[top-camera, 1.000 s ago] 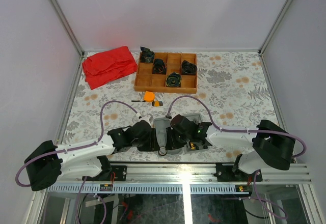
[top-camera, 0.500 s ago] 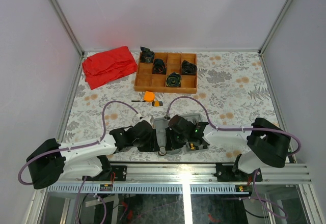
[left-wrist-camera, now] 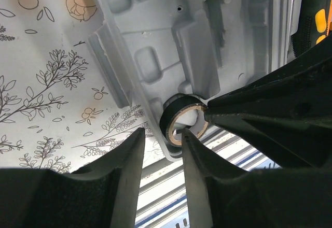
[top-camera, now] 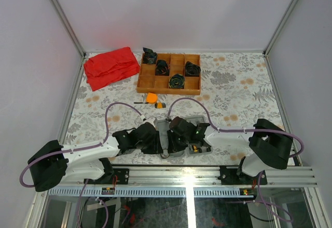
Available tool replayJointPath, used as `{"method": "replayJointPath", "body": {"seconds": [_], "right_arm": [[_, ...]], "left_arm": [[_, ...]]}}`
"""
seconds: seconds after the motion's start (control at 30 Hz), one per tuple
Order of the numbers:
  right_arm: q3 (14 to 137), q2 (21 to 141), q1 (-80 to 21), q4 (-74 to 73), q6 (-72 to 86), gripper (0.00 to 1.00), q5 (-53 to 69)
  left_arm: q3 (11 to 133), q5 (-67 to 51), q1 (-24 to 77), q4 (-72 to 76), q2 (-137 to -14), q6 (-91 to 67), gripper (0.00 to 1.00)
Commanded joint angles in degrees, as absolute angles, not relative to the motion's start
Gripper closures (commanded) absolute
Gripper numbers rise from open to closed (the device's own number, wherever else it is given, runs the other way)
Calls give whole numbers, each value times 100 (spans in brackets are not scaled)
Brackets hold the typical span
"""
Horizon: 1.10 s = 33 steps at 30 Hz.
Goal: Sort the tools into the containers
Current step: Adjust the engineering item in the storage box.
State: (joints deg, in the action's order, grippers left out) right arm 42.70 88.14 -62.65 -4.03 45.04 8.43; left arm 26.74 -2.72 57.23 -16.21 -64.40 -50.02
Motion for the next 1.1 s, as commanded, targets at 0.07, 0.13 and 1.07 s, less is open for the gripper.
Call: {"method": "replayJointPath", "body": {"seconds": [0.07, 0.13, 1.07], "right_arm": [[4605, 9148, -6424, -905, 4384, 89, 520], [4674, 9202, -6441, -1073, 4369, 90, 447], [5491, 10382, -6809, -2557, 4275, 100, -264]], "left_arm": [[2623, -382, 5696, -1318, -6452, -4939, 70], [2635, -395, 5696, -1318, -6470, -4931, 71], [2602, -414, 5695, -1336, -6472, -4935, 80]]}}
